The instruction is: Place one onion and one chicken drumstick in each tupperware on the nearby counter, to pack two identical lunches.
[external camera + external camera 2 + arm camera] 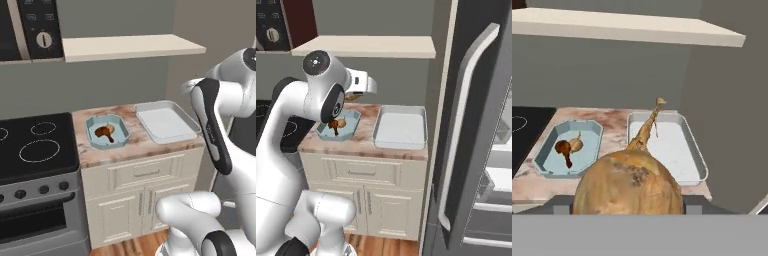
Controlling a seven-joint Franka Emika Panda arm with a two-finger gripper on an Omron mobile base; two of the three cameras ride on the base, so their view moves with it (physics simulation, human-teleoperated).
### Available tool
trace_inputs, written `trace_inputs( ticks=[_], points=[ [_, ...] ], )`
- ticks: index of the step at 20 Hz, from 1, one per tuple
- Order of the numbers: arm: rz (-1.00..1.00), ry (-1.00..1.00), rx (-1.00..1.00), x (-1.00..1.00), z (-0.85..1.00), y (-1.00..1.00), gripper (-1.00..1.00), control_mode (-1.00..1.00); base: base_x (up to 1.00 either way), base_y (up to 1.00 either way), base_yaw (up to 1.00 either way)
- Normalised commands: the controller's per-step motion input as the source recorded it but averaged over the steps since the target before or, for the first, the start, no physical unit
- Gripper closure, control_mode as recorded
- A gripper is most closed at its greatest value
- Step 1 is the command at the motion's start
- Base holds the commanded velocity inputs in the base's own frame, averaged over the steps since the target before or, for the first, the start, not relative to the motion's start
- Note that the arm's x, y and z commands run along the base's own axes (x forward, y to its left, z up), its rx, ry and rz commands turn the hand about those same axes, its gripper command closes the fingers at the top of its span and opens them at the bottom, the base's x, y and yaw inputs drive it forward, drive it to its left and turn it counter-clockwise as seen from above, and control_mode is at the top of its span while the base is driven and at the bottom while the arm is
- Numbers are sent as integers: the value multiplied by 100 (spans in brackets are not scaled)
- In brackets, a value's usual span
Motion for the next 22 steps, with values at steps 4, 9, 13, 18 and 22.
trace_inputs(
  ticks=[4,9,13,18,22],
  points=[
    [0,0,0,0,0,0,100,100,89,0,-3],
    [0,0,0,0,0,0,100,100,39,-4,-4],
    [-3,1,0,-29,-58,-3,100,-100,-10,-3,-1],
    [-4,0,0,-4,-86,-10,100,-100,0,0,0],
    [-2,9,0,43,-82,-16,100,-100,0,0,0]
  ],
)
